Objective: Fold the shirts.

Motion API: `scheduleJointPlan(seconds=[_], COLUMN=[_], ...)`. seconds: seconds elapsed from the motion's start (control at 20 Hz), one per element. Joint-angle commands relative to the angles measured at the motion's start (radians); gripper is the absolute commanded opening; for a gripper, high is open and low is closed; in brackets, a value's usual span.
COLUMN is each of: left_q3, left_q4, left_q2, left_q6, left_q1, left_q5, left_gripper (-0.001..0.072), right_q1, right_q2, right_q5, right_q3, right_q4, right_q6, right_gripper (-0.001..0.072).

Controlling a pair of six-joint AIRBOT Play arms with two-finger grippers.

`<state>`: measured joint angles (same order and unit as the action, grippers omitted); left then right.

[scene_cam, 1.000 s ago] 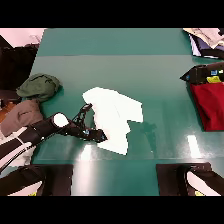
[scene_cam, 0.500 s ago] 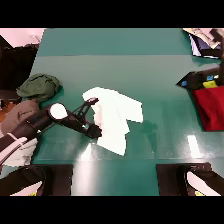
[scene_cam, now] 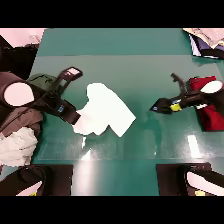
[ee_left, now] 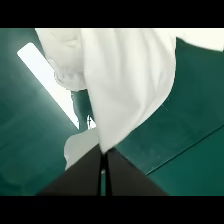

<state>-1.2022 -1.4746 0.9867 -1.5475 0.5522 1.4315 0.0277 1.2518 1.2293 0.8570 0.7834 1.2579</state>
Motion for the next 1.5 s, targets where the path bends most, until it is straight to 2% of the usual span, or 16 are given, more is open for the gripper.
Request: scheduleJointPlan(seconds=[0.0,0.2,0.55,0.6,0.65,0.75,0.85,1.05,1.15,1.3,1.45], left_q3=[-0.035,-0.035,-0.035,-0.035,-0.035,-0.035,-0.040,-0.221,-0.362,-0.542,-0.672], left_q4=[-0.087,-0.086,-0.086,-0.085,-0.082,-0.069,-0.092,-0.302,-0.386,-0.402,-0.402], left_q2=[-0.009,-0.008,-0.008,-0.008,-0.008,-0.008,-0.008,-0.008,-0.008,-0.008,-0.008], left_q6=[-0.053,-0.073,-0.078,-0.078,-0.080,-0.080,-0.080,-0.077,-0.076,-0.076,-0.073], left_q1=[0.000,0.000,0.000,0.000,0.000,0.000,0.000,0.000,0.000,0.000,0.000], left_q5=[0.023,0.018,0.006,0.004,-0.001,-0.004,0.000,0.069,0.078,0.062,0.064], left_gripper=[0.0021,0.0020,0.0020,0.0020,0.0021,0.0020,0.0020,0.0020,0.0020,0.0020,0.0020], right_q1=[-0.077,-0.217,-0.401,-0.423,-0.441,-0.468,-0.463,-0.272,-0.116,0.082,0.214], right_q2=[0.114,0.157,0.169,0.169,0.169,0.168,0.140,-0.097,-0.234,-0.365,-0.433], right_q5=[-0.115,-0.239,-0.343,-0.357,-0.368,-0.399,-0.422,-0.412,-0.359,-0.254,-0.174], right_q3=[-0.070,-0.069,-0.066,-0.066,-0.066,-0.066,-0.066,-0.060,-0.002,0.183,0.373], right_q4=[-0.109,-0.137,-0.190,-0.190,-0.190,-0.186,-0.177,-0.177,-0.114,0.011,0.032], right_q6=[-0.040,-0.045,-0.063,-0.063,-0.063,-0.063,-0.066,-0.064,-0.023,0.025,0.025], right_gripper=[0.0420,0.0420,0.0404,0.0376,0.0275,0.0029,0.0020,0.0018,0.0018,0.0018,0.0018])
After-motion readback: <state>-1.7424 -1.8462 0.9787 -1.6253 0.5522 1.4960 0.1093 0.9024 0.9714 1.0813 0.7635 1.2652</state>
